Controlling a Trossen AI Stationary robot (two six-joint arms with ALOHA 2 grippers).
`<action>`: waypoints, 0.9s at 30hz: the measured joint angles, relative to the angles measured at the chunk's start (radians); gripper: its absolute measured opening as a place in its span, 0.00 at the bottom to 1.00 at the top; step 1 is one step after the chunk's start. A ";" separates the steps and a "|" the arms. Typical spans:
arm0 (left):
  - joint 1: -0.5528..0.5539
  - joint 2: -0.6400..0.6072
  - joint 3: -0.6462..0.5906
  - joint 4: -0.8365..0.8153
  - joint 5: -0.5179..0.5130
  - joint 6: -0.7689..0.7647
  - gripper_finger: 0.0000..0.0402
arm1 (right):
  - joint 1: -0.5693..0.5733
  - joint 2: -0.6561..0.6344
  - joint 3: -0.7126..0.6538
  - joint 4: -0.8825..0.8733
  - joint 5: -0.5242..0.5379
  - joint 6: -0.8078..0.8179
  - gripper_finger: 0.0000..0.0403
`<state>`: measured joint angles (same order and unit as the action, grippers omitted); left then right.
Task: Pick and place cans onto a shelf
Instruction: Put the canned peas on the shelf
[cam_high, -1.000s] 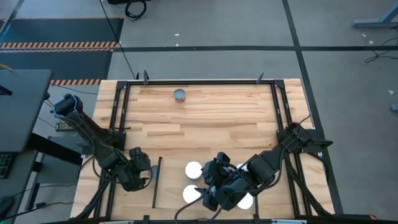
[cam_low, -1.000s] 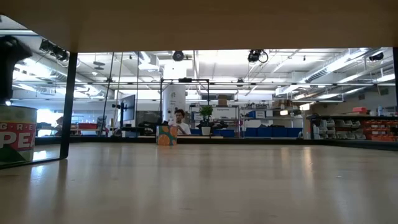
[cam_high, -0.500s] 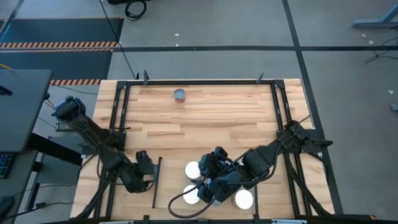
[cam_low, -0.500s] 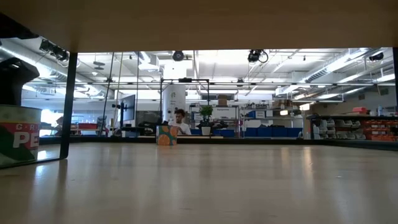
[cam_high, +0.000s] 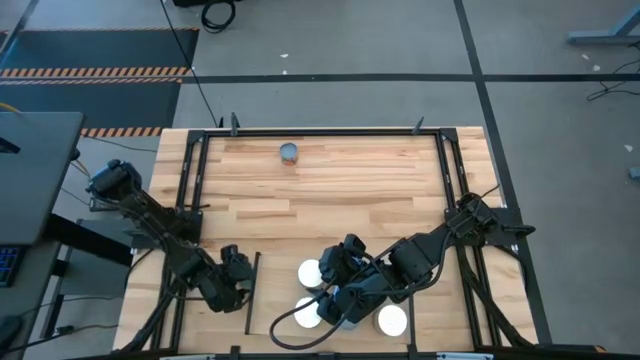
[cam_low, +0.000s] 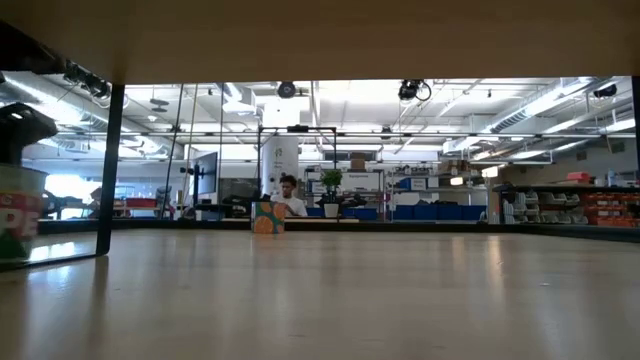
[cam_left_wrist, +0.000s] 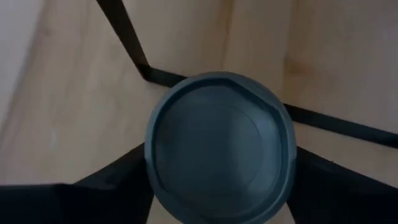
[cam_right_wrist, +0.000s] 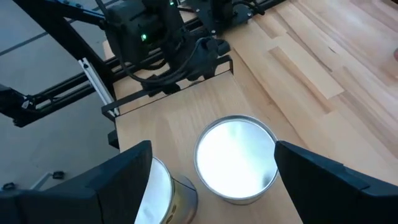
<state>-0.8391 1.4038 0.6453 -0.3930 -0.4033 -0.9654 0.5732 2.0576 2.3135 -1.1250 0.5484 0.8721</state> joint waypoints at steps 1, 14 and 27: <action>-0.002 -0.005 0.008 -0.012 0.019 -0.011 0.69 | 0.000 0.000 0.000 0.000 0.000 -0.002 0.86; -0.150 -0.105 0.571 -0.747 0.111 0.026 0.69 | 0.000 0.000 0.000 0.000 -0.027 -0.001 0.86; -0.036 -0.078 0.834 -0.608 -0.141 0.253 0.71 | 0.003 0.000 0.000 0.001 -0.044 0.014 0.86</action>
<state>-0.8753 1.3263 1.4794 -1.0014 -0.5440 -0.7121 0.5758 2.0579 2.3135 -1.1244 0.5048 0.8864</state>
